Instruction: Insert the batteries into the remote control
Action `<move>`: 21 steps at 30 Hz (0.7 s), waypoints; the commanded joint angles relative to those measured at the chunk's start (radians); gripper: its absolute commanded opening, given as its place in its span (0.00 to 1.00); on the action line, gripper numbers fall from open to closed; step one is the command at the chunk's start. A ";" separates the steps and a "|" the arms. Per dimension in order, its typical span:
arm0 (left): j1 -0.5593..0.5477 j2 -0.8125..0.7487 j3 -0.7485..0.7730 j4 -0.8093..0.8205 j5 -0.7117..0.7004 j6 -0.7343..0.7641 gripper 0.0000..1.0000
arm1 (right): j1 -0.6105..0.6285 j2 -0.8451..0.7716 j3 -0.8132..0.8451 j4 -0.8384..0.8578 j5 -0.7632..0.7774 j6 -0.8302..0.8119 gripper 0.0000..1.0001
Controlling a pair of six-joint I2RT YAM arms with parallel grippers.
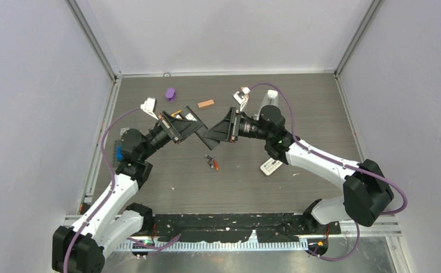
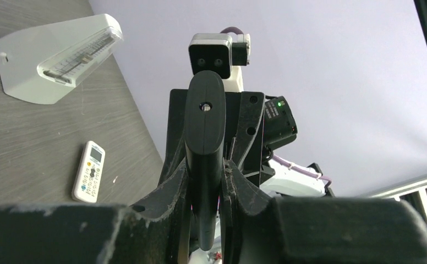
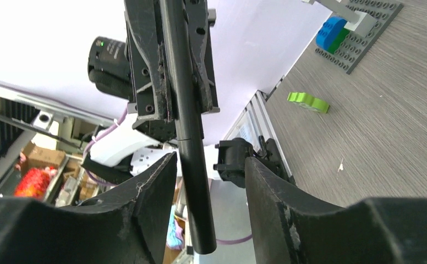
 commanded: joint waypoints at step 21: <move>0.005 -0.033 -0.050 0.136 -0.195 -0.202 0.00 | 0.035 0.040 -0.068 0.005 0.097 0.091 0.20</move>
